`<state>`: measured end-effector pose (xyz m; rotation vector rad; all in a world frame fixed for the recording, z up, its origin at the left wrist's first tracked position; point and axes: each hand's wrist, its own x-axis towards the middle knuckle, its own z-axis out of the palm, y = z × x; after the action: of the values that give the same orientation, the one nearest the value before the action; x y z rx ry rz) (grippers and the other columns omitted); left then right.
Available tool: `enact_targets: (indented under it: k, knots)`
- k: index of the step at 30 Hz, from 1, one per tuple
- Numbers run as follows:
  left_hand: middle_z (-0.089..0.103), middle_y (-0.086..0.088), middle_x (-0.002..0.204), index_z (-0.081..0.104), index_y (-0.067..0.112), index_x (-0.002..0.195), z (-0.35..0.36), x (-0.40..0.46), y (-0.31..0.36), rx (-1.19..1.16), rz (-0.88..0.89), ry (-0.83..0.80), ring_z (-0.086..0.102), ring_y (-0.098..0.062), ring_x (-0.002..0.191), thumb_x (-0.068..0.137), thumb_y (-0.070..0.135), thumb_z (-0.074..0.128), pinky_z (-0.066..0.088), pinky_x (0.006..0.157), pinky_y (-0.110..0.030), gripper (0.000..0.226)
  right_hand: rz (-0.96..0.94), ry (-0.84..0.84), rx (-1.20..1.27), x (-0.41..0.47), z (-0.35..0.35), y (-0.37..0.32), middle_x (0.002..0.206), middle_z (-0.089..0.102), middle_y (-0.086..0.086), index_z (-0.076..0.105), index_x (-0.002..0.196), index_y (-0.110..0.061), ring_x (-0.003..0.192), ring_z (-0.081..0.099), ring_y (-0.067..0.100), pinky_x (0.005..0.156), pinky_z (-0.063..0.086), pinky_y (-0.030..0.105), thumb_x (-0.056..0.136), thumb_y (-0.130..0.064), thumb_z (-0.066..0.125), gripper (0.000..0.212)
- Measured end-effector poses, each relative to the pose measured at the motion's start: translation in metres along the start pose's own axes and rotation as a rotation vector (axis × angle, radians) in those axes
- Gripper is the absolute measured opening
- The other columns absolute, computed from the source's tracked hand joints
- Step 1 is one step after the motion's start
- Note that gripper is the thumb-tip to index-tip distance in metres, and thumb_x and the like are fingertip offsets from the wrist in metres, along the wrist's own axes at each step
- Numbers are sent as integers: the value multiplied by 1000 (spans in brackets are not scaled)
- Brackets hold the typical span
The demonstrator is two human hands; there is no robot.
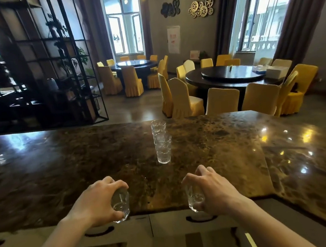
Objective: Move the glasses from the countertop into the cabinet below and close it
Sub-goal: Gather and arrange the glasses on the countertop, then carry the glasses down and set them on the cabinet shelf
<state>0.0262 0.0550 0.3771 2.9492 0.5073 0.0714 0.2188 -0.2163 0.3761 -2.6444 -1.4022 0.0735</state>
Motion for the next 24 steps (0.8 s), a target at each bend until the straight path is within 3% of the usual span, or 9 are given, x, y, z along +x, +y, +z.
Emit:
enact_targets:
  k: [7, 12, 17, 20, 24]
  knots:
    - [46, 24, 122, 45, 53, 131, 8, -13, 17, -21, 28, 14, 46, -3, 112, 65, 61, 77, 49, 92, -25, 73, 28, 15, 0, -14, 0, -6, 125, 42, -2, 43, 133, -46, 115, 43, 20, 86, 56, 38, 74, -46, 82, 71]
    - [44, 22, 122, 43, 53, 131, 33, -31, 18, -28, 22, 0, 43, -2, 114, 68, 59, 78, 48, 94, -25, 72, 16, 9, 11, -21, 26, -15, 123, 41, -6, 42, 134, -48, 111, 42, 16, 79, 56, 30, 75, -49, 80, 69]
    - [39, 23, 121, 41, 53, 132, 94, -53, 17, -95, -4, -126, 40, -2, 117, 72, 56, 78, 47, 99, -26, 71, 13, -101, 68, -36, 88, -23, 133, 39, -4, 39, 137, -46, 121, 41, 19, 87, 56, 33, 78, -43, 82, 73]
    - [36, 20, 122, 37, 51, 134, 143, -65, 15, -104, -17, -194, 39, -5, 118, 75, 53, 76, 47, 97, -26, 71, 38, -213, 115, -44, 137, -20, 152, 28, 5, 32, 140, -45, 138, 31, 30, 95, 54, 39, 81, -31, 77, 75]
    - [30, 12, 143, 33, 51, 140, 213, -71, 9, -105, -38, -255, 34, -18, 132, 80, 44, 74, 49, 98, -33, 72, 46, -314, 171, -46, 207, -18, 158, 20, 6, 25, 136, -45, 145, 21, 38, 97, 53, 45, 85, -31, 71, 70]
